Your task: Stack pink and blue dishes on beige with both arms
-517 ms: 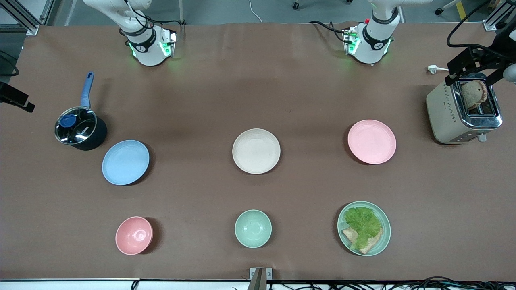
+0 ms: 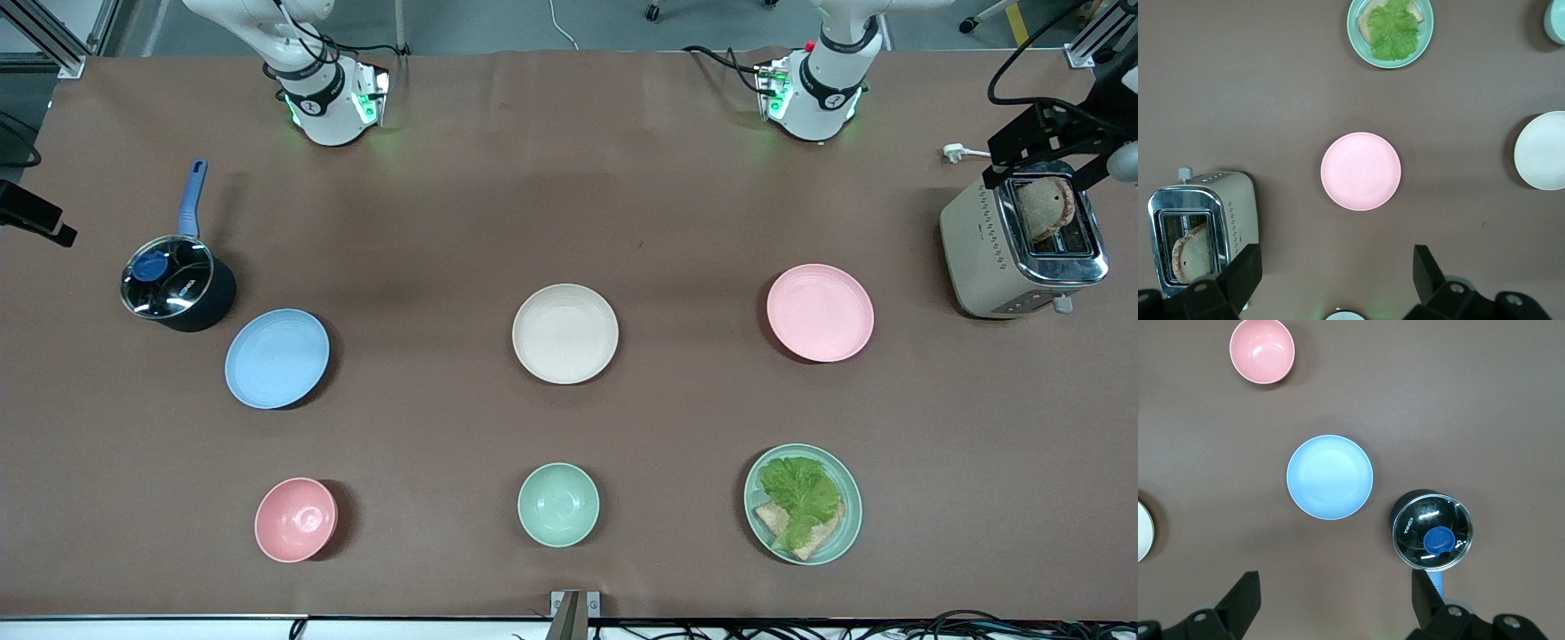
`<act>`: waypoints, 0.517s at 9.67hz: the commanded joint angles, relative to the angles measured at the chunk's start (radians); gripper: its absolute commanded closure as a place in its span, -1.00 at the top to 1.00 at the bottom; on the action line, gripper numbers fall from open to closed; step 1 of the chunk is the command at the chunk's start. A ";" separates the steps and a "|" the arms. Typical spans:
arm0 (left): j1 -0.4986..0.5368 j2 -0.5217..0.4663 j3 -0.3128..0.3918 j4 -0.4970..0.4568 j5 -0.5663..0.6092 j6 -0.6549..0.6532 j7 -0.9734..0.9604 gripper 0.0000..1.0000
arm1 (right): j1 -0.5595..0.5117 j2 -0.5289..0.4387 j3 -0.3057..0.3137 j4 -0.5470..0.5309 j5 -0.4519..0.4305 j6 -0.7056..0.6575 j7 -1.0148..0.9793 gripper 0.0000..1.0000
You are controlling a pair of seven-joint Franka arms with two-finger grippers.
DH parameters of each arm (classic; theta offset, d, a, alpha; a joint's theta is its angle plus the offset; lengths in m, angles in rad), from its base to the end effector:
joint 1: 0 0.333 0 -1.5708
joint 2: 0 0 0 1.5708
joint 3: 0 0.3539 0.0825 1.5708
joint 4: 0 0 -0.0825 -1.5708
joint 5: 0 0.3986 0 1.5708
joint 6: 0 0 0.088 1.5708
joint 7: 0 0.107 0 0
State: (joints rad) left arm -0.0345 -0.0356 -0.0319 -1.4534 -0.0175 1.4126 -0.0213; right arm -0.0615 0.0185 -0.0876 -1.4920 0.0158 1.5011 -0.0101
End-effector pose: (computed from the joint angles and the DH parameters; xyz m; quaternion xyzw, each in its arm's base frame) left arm 0.5373 -0.0383 0.7244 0.9997 -0.0239 -0.0030 0.0080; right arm 0.5629 -0.0822 0.6839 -0.9976 0.0689 0.0041 0.0074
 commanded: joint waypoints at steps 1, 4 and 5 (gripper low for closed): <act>0.002 0.057 0.068 -0.057 -0.057 0.037 0.052 0.98 | -0.015 -0.017 0.008 -0.017 -0.010 0.002 -0.016 1.00; 0.002 0.085 0.159 -0.317 -0.178 0.303 0.278 1.00 | -0.027 0.027 -0.003 -0.008 -0.011 0.022 -0.118 1.00; 0.007 0.115 0.167 -0.400 -0.221 0.387 0.350 1.00 | -0.043 0.069 -0.044 -0.022 0.004 0.059 -0.167 1.00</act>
State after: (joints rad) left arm -0.0255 0.0648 0.1268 -1.7113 -0.1919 1.6990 0.2551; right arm -0.0694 0.0378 -0.1043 -1.4970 0.0160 1.5226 -0.1012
